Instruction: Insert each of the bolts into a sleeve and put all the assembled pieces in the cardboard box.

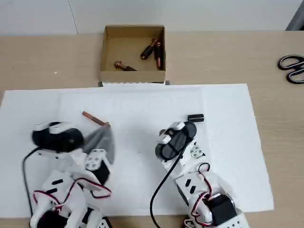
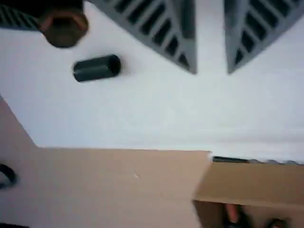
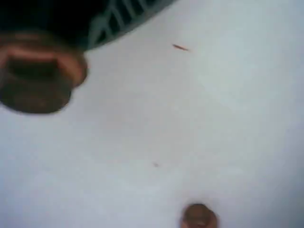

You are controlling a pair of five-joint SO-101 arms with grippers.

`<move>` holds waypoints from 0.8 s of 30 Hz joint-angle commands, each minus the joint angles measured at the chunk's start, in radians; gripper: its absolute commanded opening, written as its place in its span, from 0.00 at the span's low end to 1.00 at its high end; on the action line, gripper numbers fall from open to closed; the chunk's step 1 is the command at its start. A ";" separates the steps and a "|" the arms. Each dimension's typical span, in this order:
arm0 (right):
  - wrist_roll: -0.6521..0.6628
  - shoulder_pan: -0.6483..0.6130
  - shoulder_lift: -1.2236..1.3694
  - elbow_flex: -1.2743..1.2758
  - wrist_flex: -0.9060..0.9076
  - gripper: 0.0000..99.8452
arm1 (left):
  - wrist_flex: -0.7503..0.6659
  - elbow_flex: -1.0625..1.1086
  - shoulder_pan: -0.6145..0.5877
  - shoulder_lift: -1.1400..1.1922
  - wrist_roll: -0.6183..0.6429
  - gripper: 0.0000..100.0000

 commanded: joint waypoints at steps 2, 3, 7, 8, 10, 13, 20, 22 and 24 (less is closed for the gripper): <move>-0.028 0.077 -0.008 -0.006 -0.033 0.00 | 0.000 0.094 -0.157 -0.008 -0.130 0.01; -0.029 0.091 -0.008 -0.005 -0.033 0.00 | -0.003 0.127 -0.189 -0.009 -0.187 0.01; -0.029 0.137 -0.008 0.034 -0.027 0.00 | -0.060 0.239 -0.273 -0.009 -0.276 0.01; -0.029 0.143 -0.008 0.044 -0.027 0.00 | -0.063 0.254 -0.279 -0.009 -0.276 0.01; -0.029 0.143 -0.008 0.063 -0.031 0.00 | -0.063 0.285 -0.267 -0.009 -0.276 0.01; -0.029 0.142 -0.008 0.077 -0.036 0.00 | -0.061 0.332 -0.255 -0.009 -0.276 0.01; -0.031 0.143 -0.008 0.069 -0.068 0.00 | -0.061 0.403 -0.259 -0.009 -0.276 0.01; -0.029 0.143 -0.005 0.068 -0.130 0.00 | -0.061 0.424 -0.261 -0.009 -0.276 0.01; -0.029 0.143 0.002 0.052 -0.199 0.00 | -0.061 0.429 -0.261 -0.009 -0.276 0.01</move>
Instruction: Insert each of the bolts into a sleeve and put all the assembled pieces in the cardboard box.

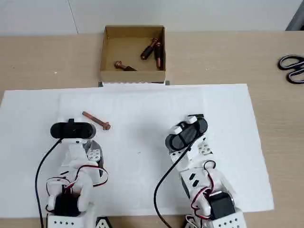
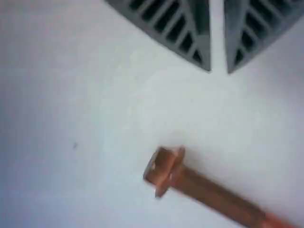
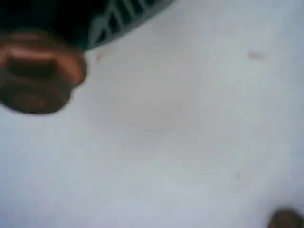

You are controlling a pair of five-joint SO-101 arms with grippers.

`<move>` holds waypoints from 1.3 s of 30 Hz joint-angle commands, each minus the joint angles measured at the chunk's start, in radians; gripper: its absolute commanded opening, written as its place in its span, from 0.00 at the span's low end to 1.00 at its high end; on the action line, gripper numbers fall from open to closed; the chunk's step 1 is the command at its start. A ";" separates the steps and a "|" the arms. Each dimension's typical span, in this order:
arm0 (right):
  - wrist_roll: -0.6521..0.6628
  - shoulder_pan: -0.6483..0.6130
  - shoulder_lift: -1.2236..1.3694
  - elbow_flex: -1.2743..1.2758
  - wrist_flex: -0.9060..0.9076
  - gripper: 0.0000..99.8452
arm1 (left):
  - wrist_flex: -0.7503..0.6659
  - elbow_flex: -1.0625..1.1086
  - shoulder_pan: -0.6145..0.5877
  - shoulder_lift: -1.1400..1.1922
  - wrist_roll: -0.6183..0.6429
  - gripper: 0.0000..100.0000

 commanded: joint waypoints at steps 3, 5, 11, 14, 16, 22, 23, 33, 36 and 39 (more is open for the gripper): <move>-0.006 0.013 0.013 -0.063 -0.142 0.00 | -0.025 -0.002 0.000 -0.009 -0.006 0.01; -0.006 0.013 0.045 -0.098 -0.145 0.00 | -0.025 -0.002 0.002 -0.009 -0.006 0.01; -0.006 0.015 0.326 -0.285 -0.272 0.00 | -0.025 -0.002 0.005 -0.009 -0.006 0.01; -0.006 0.015 0.564 -0.407 -0.357 0.00 | -0.025 -0.002 0.005 -0.009 -0.006 0.01; -0.009 0.015 0.725 -0.500 -0.417 0.00 | -0.025 -0.002 0.005 -0.009 -0.006 0.01; -0.008 0.013 1.164 -0.792 -0.562 0.00 | -0.025 -0.002 0.005 -0.009 -0.006 0.01; -0.006 0.013 1.236 -0.839 -0.582 0.00 | -0.025 -0.002 0.005 -0.009 -0.006 0.01; -0.014 0.013 1.837 -1.338 -0.733 0.00 | -0.025 -0.002 0.006 -0.009 -0.006 0.01; -0.014 0.013 1.974 -1.478 -0.750 0.00 | -0.025 -0.002 0.006 -0.009 -0.006 0.01; -0.014 0.013 2.100 -1.617 -0.750 0.00 | -0.025 -0.002 0.006 -0.009 -0.006 0.01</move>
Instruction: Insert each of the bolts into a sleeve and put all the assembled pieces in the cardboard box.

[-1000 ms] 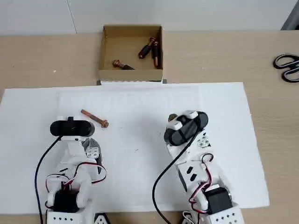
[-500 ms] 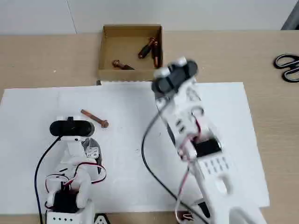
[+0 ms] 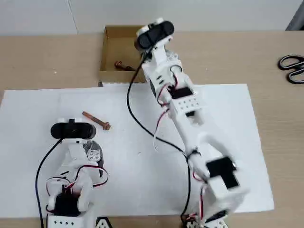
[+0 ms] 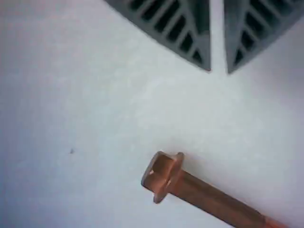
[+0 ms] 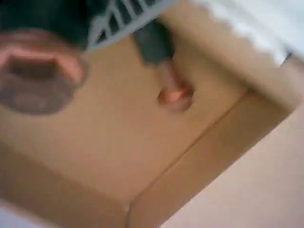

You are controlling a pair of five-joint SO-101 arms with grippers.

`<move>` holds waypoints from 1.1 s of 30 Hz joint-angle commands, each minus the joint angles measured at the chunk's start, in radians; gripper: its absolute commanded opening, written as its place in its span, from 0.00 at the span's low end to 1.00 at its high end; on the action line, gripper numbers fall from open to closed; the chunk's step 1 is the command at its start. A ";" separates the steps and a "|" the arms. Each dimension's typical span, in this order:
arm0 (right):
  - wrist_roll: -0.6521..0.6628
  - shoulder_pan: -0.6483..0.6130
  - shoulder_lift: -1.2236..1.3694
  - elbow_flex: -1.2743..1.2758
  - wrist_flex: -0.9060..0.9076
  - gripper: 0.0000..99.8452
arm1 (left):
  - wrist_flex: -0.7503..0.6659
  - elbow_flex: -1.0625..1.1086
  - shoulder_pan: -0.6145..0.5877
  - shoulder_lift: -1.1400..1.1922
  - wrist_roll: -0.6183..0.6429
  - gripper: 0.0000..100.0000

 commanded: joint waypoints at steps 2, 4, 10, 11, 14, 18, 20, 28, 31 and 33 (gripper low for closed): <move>-0.009 0.008 0.143 -0.261 -0.035 0.00 | -0.025 -0.004 0.006 -0.009 -0.006 0.01; -0.006 0.012 0.217 -0.339 -0.033 0.00 | -0.025 -0.004 0.006 -0.009 -0.006 0.01; 0.003 0.024 0.398 -0.546 -0.005 0.00 | -0.025 -0.004 0.006 -0.009 -0.006 0.01; 0.021 0.024 0.423 -0.577 0.016 0.00 | -0.025 -0.004 0.006 -0.009 -0.006 0.01; 0.072 0.019 0.479 -0.640 0.068 0.00 | -0.025 -0.004 0.006 -0.009 -0.006 0.01; 0.080 0.021 0.513 -0.700 0.136 0.01 | -0.025 -0.004 0.006 -0.009 -0.006 0.01; 0.077 0.021 0.513 -0.730 0.196 0.04 | -0.025 -0.004 0.006 -0.009 -0.006 0.01; 0.074 0.022 0.512 -0.887 0.441 0.24 | -0.023 -0.004 0.006 -0.009 -0.006 0.01; 0.074 0.022 0.512 -0.991 0.519 0.23 | -0.023 -0.004 0.006 -0.009 -0.006 0.01; 0.074 0.022 0.512 -1.056 0.590 0.23 | -0.023 -0.004 0.006 -0.009 -0.006 0.01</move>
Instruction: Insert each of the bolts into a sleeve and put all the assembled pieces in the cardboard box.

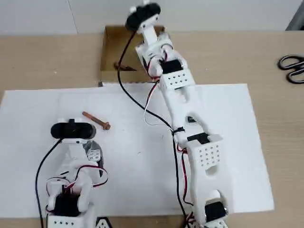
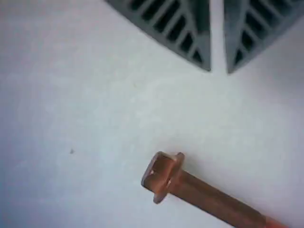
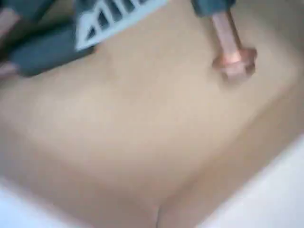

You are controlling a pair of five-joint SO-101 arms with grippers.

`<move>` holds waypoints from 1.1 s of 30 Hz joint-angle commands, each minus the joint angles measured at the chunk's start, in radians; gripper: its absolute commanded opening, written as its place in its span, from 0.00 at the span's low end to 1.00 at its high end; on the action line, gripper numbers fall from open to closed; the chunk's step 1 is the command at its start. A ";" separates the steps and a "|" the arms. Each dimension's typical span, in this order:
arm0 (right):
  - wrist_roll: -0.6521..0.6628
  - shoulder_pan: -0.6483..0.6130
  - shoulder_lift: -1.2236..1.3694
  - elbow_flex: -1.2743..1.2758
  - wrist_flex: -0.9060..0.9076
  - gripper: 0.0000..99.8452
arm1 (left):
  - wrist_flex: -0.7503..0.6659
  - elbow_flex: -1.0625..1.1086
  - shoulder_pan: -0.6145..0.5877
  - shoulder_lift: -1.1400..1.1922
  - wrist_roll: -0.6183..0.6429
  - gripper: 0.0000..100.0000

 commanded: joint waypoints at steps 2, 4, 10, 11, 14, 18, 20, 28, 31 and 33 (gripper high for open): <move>0.003 0.010 -0.030 -0.181 0.162 0.23 | -0.023 -0.004 0.006 -0.009 -0.006 0.01; 0.000 0.010 -0.030 -0.255 0.266 0.23 | -0.023 -0.004 0.006 -0.009 -0.006 0.01; -0.052 0.010 -0.027 -0.516 0.634 0.23 | -0.023 -0.004 0.006 -0.009 -0.006 0.01; -0.052 0.010 -0.025 -0.554 0.700 0.23 | -0.023 -0.004 0.006 -0.009 -0.006 0.01; -0.052 0.010 -0.022 -0.641 0.886 0.23 | -0.023 -0.005 0.006 -0.009 -0.006 0.01; -0.054 0.015 -0.024 -0.701 1.041 0.23 | -0.023 -0.005 0.006 -0.009 -0.006 0.01; -0.055 0.033 -0.028 -0.706 1.041 0.23 | -0.023 -0.005 0.006 -0.009 -0.006 0.01; -0.101 0.082 -0.064 -0.591 1.072 0.23 | -0.023 -0.005 0.006 -0.009 -0.006 0.01; -0.101 0.110 -0.183 -0.416 1.070 0.23 | -0.023 -0.005 0.005 -0.009 -0.006 0.01; -0.101 0.124 -0.291 -0.259 1.064 0.23 | -0.023 -0.005 0.005 -0.009 -0.006 0.01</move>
